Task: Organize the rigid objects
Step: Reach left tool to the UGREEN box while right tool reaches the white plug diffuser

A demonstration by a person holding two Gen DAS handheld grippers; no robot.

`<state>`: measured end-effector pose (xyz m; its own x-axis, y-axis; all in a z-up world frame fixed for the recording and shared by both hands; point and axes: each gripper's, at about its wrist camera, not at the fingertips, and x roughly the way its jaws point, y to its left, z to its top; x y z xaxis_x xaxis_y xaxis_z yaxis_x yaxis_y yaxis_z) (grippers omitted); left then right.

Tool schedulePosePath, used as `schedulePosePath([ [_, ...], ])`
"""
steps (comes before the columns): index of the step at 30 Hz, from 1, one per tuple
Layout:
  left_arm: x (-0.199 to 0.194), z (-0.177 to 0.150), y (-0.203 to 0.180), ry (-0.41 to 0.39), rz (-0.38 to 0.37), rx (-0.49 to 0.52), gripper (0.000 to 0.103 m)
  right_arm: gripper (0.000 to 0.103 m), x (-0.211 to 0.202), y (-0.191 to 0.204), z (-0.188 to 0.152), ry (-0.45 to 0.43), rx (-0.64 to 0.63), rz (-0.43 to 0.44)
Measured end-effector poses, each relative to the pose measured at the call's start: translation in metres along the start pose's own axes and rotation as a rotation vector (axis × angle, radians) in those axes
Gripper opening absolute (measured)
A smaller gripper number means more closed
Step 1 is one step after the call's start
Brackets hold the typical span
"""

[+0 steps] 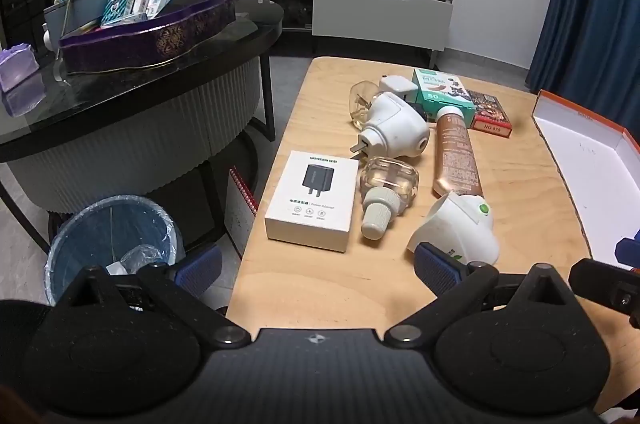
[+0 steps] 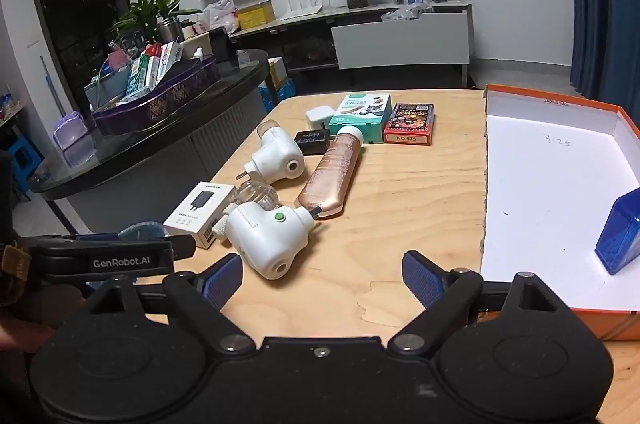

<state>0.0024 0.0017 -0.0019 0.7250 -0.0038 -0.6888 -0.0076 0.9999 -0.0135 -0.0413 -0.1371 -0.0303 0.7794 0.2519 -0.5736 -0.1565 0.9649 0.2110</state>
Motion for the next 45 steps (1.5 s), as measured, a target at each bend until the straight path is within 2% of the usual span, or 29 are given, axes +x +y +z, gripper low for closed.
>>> schedulePosePath([
  [12,0.022,0.007,0.014,0.033,0.015,0.023,0.103,0.102,0.018,0.018,-0.004,0.01,-0.018,-0.002],
  [19,0.033,0.014,0.019,0.011,0.007,0.017,0.103,0.102,0.023,0.022,-0.004,0.003,-0.013,0.007],
  [32,0.043,0.015,0.021,0.029,0.023,0.057,0.103,0.102,0.028,0.027,-0.003,0.021,-0.021,0.016],
  [35,0.044,0.016,0.022,0.025,0.023,0.051,0.103,0.102,0.025,0.026,0.002,0.002,-0.017,0.018],
  [45,0.053,0.02,0.023,0.033,0.025,0.052,0.103,0.102,0.03,0.026,0.003,0.043,-0.003,0.034],
])
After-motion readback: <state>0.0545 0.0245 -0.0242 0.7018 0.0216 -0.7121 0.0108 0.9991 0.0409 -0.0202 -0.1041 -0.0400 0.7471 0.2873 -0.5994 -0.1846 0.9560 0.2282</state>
